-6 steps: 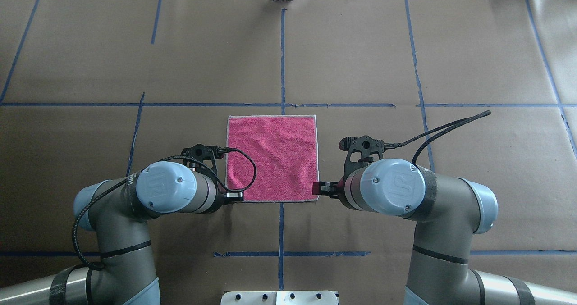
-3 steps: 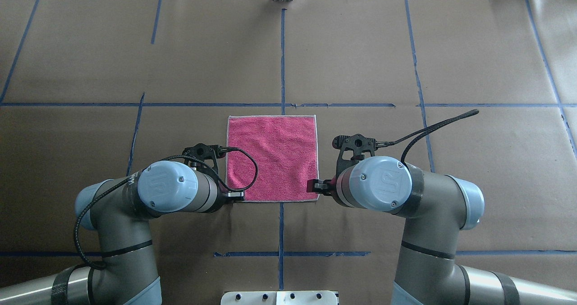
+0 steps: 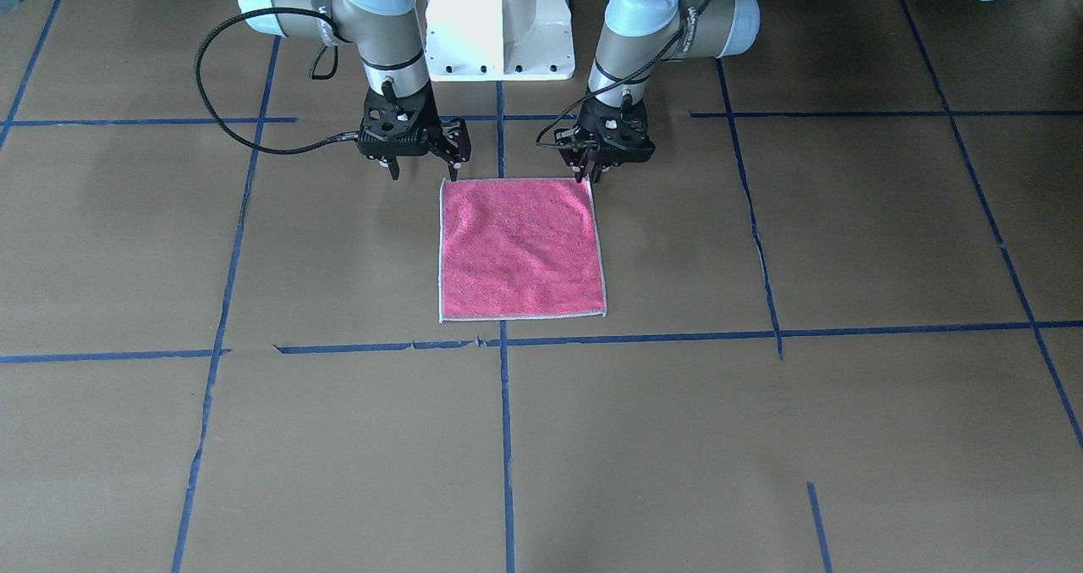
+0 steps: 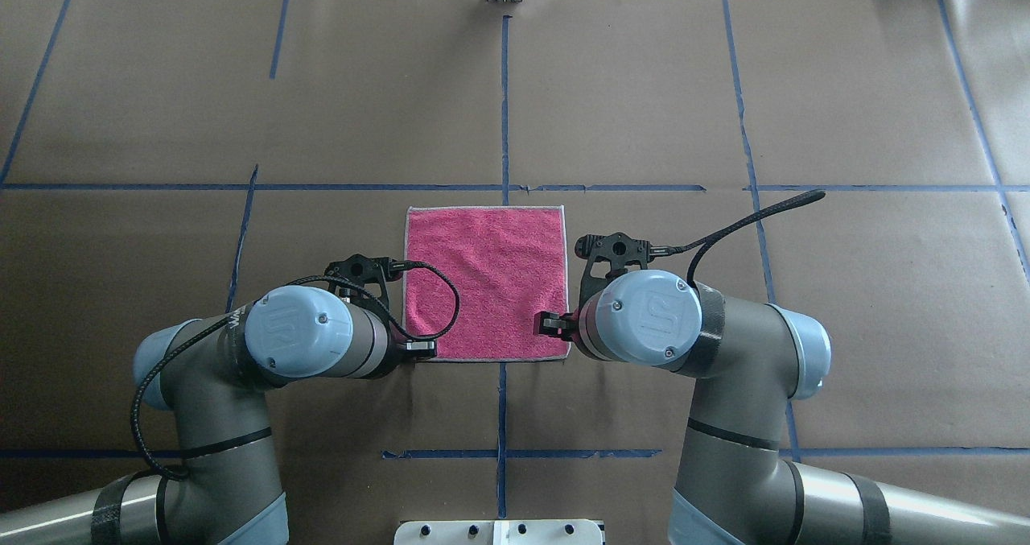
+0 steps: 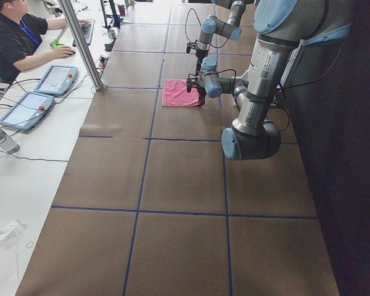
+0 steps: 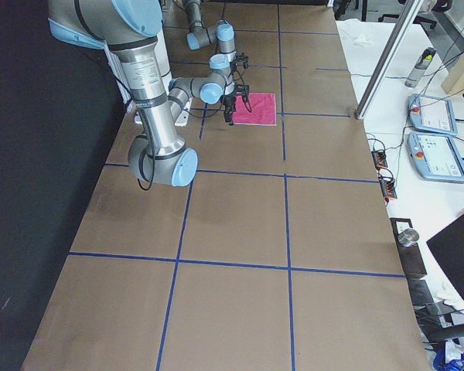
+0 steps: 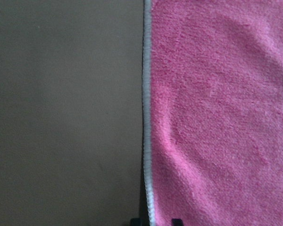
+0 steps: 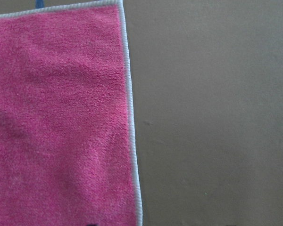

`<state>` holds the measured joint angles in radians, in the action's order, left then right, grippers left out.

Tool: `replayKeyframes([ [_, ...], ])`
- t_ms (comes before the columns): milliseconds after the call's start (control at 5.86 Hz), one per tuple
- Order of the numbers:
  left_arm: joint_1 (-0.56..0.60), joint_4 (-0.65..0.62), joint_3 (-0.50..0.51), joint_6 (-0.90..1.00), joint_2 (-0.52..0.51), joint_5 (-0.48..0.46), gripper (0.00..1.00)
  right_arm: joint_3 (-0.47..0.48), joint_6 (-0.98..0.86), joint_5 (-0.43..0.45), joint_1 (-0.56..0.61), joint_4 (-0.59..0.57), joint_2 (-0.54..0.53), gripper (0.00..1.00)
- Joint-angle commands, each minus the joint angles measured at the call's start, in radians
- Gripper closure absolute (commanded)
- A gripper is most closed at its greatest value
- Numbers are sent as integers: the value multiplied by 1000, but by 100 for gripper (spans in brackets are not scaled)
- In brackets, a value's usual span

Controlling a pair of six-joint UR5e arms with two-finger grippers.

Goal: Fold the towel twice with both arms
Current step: 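Slide the right gripper along the near edge toward the left gripper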

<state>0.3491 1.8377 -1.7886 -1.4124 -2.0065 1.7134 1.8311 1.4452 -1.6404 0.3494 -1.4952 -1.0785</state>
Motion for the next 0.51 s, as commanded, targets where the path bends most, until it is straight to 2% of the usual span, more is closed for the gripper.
replayKeyframes([
  [0,2,0,0,1,0,0,67,-50,24,8,-1,4,32,10],
  [341,4,0,0,3,0,0,67,-82,56,10,-9,12,35,18],
])
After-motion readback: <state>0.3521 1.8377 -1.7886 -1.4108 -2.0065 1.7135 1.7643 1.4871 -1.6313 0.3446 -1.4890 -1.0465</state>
